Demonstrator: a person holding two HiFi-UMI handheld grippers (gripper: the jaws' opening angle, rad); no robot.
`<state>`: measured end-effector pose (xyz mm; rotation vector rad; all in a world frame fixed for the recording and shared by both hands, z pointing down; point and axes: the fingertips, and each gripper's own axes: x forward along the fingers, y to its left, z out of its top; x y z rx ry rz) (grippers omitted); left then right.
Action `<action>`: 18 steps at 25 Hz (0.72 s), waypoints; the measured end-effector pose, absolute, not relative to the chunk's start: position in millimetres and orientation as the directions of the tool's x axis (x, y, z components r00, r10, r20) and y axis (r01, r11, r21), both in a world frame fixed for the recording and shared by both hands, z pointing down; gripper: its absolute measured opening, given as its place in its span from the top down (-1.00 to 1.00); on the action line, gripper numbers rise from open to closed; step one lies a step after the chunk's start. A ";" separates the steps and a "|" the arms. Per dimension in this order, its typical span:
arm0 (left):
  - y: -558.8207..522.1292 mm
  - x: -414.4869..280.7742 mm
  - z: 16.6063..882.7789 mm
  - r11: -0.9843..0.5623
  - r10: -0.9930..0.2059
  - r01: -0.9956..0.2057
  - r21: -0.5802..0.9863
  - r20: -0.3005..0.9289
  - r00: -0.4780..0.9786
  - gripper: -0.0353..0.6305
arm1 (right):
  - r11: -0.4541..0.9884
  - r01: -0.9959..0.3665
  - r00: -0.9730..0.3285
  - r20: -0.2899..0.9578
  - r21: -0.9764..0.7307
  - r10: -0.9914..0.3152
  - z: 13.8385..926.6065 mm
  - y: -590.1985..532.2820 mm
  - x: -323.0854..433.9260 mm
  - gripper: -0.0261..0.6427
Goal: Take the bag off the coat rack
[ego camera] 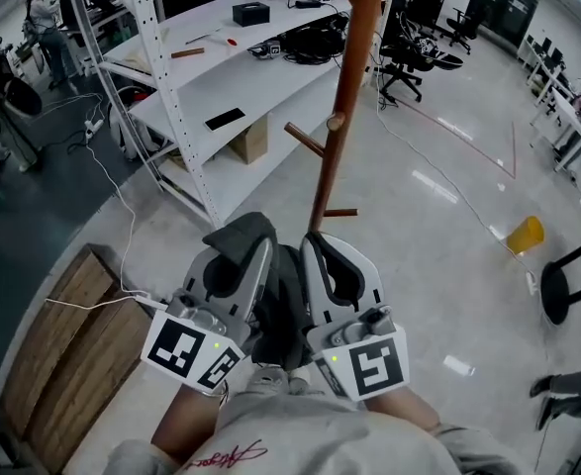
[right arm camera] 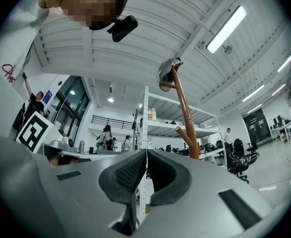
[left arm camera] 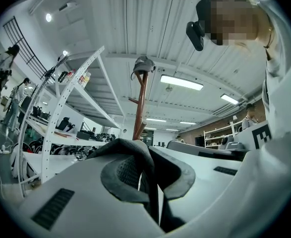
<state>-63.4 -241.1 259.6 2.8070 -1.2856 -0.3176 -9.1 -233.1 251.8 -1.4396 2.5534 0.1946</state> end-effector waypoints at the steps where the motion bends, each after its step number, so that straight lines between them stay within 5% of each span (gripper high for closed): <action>1: -239.1 -60.2 258.8 -0.659 -0.750 -0.743 0.118 -0.174 0.638 0.78 | 0.517 -0.856 -0.504 -0.240 0.012 -0.829 252.5 -232.7 -6.7 0.86; 18: -190.4 -44.3 265.4 -0.708 -0.704 -0.696 0.117 -0.183 0.686 0.78 | 0.468 -0.883 -0.459 -0.244 0.024 -0.854 261.1 -185.2 7.4 0.86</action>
